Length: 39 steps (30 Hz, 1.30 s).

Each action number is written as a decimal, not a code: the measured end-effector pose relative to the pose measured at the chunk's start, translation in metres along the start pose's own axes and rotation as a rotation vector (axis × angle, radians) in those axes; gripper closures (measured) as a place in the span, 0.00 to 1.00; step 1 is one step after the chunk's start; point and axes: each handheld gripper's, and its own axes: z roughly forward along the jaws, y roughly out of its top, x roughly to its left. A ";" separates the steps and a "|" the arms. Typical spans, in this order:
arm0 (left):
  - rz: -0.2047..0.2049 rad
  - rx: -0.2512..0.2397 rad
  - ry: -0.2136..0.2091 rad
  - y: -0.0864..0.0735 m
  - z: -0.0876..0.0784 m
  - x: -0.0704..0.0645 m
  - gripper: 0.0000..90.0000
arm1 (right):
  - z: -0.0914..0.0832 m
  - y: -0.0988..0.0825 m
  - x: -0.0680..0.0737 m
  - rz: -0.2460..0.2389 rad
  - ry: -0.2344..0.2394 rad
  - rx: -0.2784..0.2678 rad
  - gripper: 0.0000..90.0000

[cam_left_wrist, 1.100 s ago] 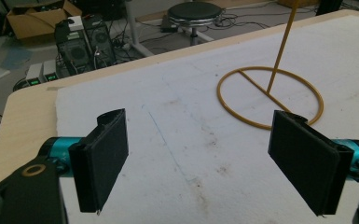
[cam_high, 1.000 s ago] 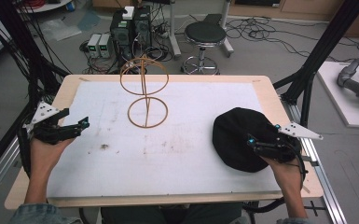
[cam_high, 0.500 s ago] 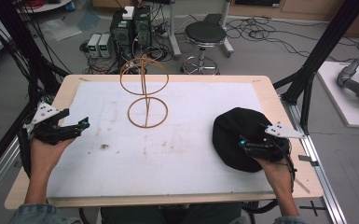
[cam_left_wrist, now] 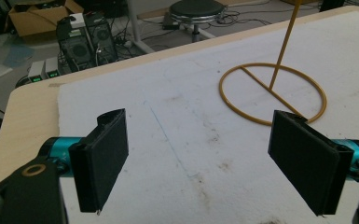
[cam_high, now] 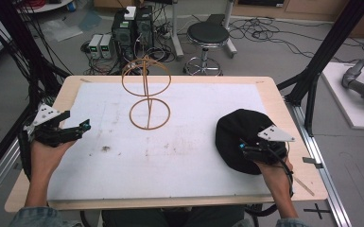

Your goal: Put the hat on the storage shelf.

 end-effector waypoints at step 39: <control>-0.011 -0.005 0.012 0.000 -0.004 0.005 0.23 | -0.003 0.007 -0.008 0.079 0.014 -0.059 0.77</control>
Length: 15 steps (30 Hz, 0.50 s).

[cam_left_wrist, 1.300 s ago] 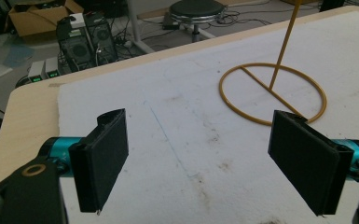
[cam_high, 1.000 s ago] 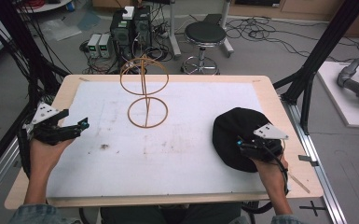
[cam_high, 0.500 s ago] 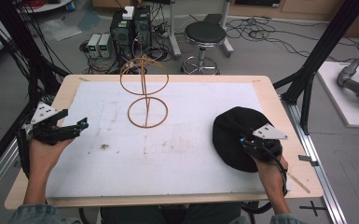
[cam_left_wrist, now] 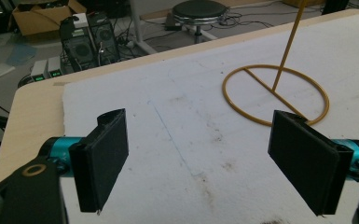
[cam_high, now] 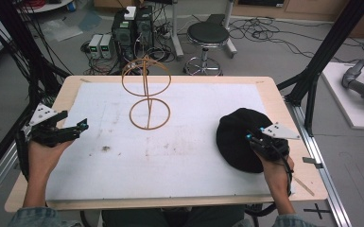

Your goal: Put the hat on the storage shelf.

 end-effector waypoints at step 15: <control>-0.005 -0.002 0.000 0.000 0.001 0.002 0.23 | -0.007 0.024 -0.018 0.112 0.018 -0.108 0.78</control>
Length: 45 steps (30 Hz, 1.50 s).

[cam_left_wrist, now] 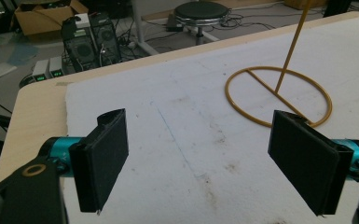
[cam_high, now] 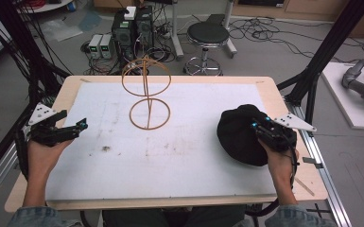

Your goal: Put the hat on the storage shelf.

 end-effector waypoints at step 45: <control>-0.005 -0.010 0.002 0.001 -0.003 0.003 0.23 | 0.032 0.134 0.030 -0.002 0.063 -0.240 0.77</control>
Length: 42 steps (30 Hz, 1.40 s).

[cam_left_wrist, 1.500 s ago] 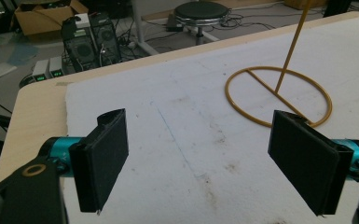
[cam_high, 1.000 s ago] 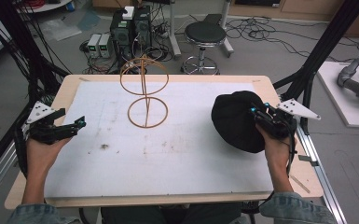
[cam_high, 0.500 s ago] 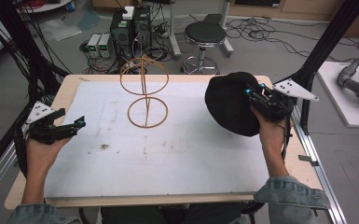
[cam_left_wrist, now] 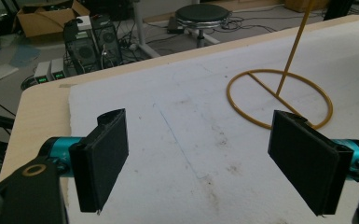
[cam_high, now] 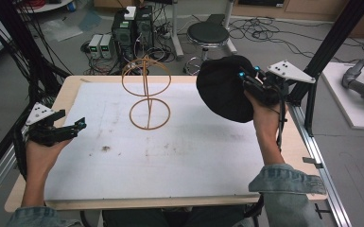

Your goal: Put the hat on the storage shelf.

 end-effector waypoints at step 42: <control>-0.014 -0.012 0.002 -0.001 -0.001 0.004 0.23 | 0.089 0.062 0.066 0.059 0.147 -0.109 0.77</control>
